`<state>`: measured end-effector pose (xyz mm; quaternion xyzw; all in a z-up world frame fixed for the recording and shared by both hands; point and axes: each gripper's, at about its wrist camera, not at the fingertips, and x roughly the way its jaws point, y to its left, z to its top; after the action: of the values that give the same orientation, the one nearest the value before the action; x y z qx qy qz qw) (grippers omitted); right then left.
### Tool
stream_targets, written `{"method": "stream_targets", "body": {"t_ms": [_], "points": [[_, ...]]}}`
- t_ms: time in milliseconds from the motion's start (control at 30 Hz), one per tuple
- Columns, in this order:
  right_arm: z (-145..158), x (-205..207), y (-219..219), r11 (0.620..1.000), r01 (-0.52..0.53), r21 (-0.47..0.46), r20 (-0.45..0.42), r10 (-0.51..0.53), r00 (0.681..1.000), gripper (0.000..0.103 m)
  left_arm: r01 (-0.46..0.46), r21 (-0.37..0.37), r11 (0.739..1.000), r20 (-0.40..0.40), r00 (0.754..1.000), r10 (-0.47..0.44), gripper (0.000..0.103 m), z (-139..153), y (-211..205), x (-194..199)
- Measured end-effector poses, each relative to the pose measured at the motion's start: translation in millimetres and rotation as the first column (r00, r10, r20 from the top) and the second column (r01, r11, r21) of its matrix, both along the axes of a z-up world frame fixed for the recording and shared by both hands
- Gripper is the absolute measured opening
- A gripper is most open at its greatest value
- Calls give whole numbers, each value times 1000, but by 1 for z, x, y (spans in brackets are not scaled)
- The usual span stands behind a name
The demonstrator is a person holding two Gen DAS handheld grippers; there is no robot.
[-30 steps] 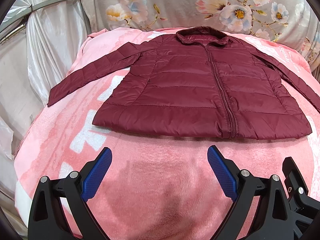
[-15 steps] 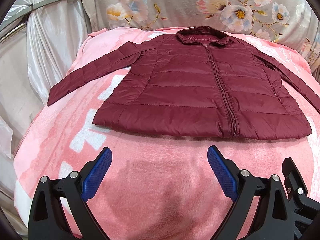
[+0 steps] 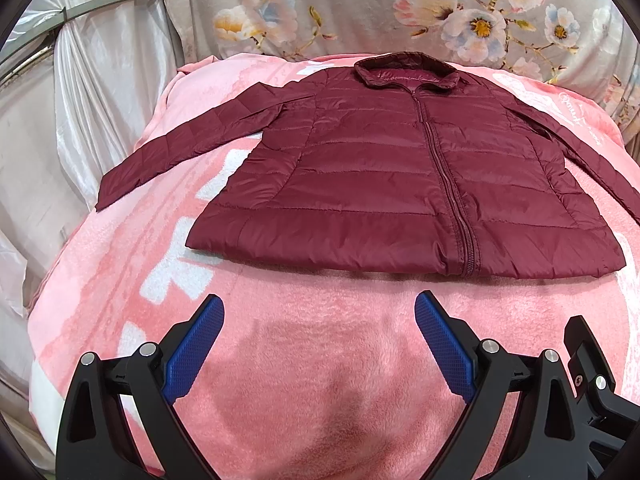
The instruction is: Fold large clothes
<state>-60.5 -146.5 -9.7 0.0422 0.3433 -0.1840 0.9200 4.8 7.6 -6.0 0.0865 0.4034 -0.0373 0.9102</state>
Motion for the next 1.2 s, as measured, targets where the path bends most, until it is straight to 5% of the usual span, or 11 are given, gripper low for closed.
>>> {"method": "stream_targets", "body": {"t_ms": [467, 733, 867, 1100, 1200], "points": [[-7, 4, -2, 1000, 2, 9, -12, -2, 1000, 98, -6, 17, 1000, -19, 1000, 6, 93, -5, -1, 4], [-15, 12, -20, 998, 6, 57, -19, -5, 1000, 98, 26, -64, 998, -17, 999, -27, 95, -6, -6, 9], [-13, 17, -74, 992, 118, 50, -16, -118, 993, 98, 16, -34, 999, 12, 1000, -16, 95, -2, -8, 18], [-5, 21, -219, 943, 281, 177, 39, -293, 955, 98, -41, -81, 996, -46, 998, 37, 95, -2, 6, 57], [-8, 19, -281, 896, 377, 234, 83, -405, 911, 98, -44, -98, 994, -56, 998, 39, 95, -4, 13, 73]]}}
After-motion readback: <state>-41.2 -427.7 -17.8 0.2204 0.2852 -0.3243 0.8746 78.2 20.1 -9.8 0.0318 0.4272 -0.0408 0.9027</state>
